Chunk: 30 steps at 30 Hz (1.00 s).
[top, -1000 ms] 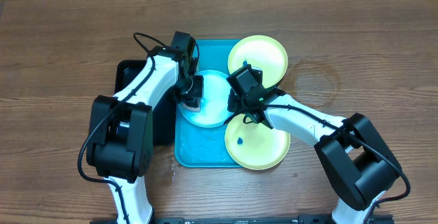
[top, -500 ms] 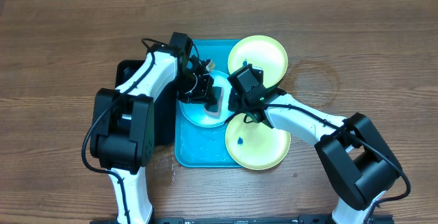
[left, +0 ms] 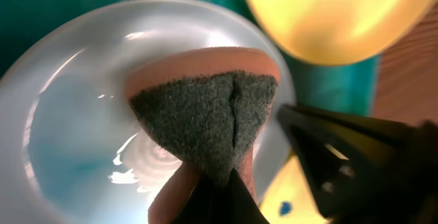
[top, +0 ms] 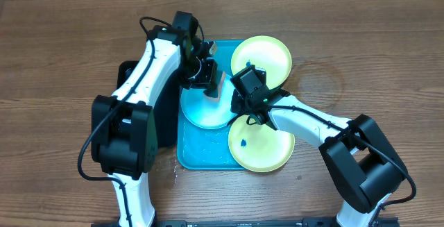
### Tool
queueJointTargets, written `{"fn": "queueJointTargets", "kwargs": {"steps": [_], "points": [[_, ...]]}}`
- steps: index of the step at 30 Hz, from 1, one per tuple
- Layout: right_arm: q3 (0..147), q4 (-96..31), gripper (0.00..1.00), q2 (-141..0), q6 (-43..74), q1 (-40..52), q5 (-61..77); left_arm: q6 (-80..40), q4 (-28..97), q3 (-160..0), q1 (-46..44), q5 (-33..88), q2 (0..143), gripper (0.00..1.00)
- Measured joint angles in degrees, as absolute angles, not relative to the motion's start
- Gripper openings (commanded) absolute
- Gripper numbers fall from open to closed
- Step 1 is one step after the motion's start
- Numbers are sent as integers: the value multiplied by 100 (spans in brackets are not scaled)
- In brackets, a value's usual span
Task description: Clean dirty plates on tray and stack at the side
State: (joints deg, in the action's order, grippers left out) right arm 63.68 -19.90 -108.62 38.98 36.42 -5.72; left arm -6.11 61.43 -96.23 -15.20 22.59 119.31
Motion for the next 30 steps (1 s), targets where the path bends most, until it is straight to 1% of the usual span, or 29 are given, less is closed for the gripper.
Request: {"fn": "queueJointTargets", "kwargs": {"steps": [9, 11, 20, 22, 23, 30], "points": [[6368, -1990, 4, -10862, 3898, 3642, -572, -1026, 6182, -9623, -2209, 604, 11931, 4], [6368, -1990, 4, -10862, 3898, 3642, -569, -1116, 6171, -9620, -2257, 445, 11931, 4], [6368, -1992, 4, -10862, 3898, 3642, -556, -1337, 6042, -9253, -2263, 209, 11928, 4], [6368, -1990, 4, -10862, 3896, 3642, -545, -1343, 5911, -9135, -2263, 202, 11926, 3], [6368, -1990, 4, -10862, 3896, 3642, -541, -1343, 5857, -9085, -2263, 202, 11926, 4], [6368, -1992, 4, -10862, 3896, 3642, -530, -1358, 5446, -8670, -2263, 187, 11876, 4]]}}
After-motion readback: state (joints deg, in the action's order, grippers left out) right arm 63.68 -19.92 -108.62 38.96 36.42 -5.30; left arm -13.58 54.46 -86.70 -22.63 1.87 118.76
